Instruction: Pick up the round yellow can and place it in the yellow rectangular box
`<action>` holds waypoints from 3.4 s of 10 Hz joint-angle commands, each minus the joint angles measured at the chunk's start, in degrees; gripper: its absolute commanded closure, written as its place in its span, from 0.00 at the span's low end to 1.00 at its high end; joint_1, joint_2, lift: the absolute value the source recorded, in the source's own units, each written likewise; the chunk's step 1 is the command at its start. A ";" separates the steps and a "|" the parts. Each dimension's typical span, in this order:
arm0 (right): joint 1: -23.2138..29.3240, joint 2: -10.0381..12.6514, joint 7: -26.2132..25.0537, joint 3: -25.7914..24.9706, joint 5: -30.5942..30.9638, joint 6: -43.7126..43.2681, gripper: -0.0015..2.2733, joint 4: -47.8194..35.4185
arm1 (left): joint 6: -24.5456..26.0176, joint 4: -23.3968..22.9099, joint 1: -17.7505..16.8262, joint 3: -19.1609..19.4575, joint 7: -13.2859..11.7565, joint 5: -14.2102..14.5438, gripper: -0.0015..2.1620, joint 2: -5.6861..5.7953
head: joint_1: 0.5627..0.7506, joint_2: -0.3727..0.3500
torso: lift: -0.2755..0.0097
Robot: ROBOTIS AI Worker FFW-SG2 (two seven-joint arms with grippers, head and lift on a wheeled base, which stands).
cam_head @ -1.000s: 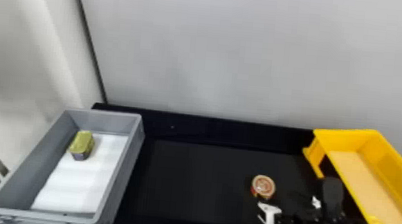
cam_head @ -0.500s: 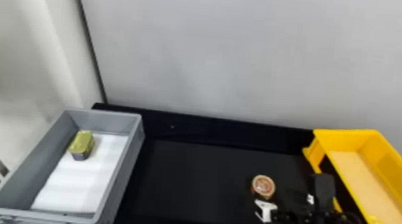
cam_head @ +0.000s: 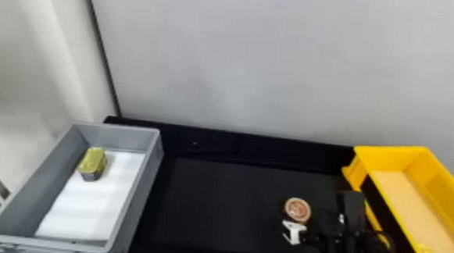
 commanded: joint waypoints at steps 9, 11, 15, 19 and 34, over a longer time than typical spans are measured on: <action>-2.84 0.81 -1.44 1.06 0.43 -3.41 0.25 4.22 | 0.09 0.18 -0.05 -0.32 0.29 0.00 0.02 -0.15 | 0.70 0.53 | 0.73; -2.75 0.90 -1.79 1.23 0.43 -3.58 0.29 4.04 | 0.09 0.18 -0.05 -0.14 0.29 0.00 0.02 -0.15 | 0.70 0.53 | 0.73; 1.21 0.28 -1.00 -0.08 1.75 -2.53 0.29 -9.14 | 0.17 0.18 -0.05 0.12 0.29 0.00 0.02 -0.15 | 0.70 0.53 | 0.73; 7.19 -1.65 0.49 -4.13 1.58 2.66 0.29 -24.96 | 0.26 0.18 -0.05 0.47 0.20 0.00 0.02 -0.15 | 0.70 0.53 | 0.73; 11.14 0.28 -3.64 -32.25 7.99 3.98 0.29 -41.04 | 0.79 0.00 0.21 0.91 0.20 0.09 0.02 -0.15 | 0.70 0.53 | 0.73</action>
